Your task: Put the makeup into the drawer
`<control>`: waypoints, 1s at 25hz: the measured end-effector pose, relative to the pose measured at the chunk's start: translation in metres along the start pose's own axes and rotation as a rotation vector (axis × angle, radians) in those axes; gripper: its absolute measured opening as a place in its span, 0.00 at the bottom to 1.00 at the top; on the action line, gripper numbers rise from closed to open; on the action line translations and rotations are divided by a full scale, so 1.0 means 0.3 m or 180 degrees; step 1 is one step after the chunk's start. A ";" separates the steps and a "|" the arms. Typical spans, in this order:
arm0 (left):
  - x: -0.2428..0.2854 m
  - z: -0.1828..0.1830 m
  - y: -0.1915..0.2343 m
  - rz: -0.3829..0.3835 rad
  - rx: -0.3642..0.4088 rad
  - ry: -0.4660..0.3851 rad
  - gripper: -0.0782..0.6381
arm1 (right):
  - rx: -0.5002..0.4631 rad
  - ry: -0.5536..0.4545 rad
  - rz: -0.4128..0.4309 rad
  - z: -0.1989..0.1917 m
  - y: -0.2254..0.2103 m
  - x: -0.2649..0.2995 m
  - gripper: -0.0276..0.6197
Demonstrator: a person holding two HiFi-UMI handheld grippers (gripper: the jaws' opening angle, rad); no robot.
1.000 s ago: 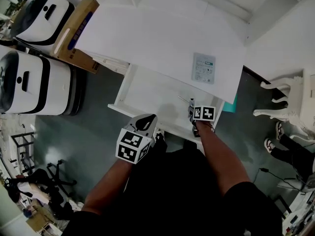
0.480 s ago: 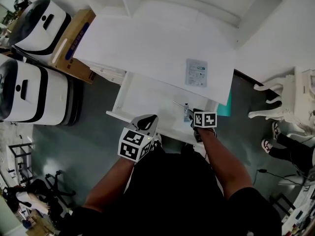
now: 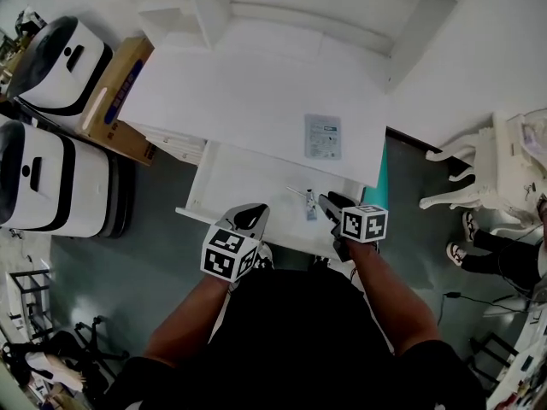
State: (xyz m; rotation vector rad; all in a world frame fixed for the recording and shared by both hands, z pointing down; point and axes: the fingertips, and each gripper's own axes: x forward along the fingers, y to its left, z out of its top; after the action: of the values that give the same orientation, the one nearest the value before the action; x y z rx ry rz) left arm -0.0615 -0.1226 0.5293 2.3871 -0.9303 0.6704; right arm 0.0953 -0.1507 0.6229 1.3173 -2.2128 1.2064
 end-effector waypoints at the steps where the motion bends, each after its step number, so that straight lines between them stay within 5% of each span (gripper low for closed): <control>1: 0.001 0.007 -0.003 -0.0014 -0.0001 -0.0015 0.12 | -0.0044 -0.0091 0.0022 0.027 0.022 -0.035 0.26; 4: 0.008 0.023 -0.012 -0.0038 0.0000 -0.0049 0.12 | -0.0137 -0.0356 -0.0004 0.091 0.058 -0.136 0.15; 10: 0.013 0.058 -0.006 -0.0023 -0.0008 -0.0107 0.12 | -0.0228 -0.0648 0.0020 0.154 0.090 -0.265 0.10; 20: 0.027 0.068 -0.047 -0.0053 0.0167 -0.0045 0.12 | -0.0650 -0.0613 -0.0089 0.145 0.108 -0.338 0.09; 25: 0.035 0.075 -0.061 -0.0059 0.0215 -0.0027 0.12 | -0.0600 -0.0510 0.0010 0.128 0.114 -0.334 0.09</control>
State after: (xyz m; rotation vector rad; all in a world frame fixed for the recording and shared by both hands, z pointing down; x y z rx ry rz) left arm -0.0359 -0.1290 0.5137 2.4565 -0.9015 0.6954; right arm 0.1268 -0.1147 0.5209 1.3755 -2.3724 0.8950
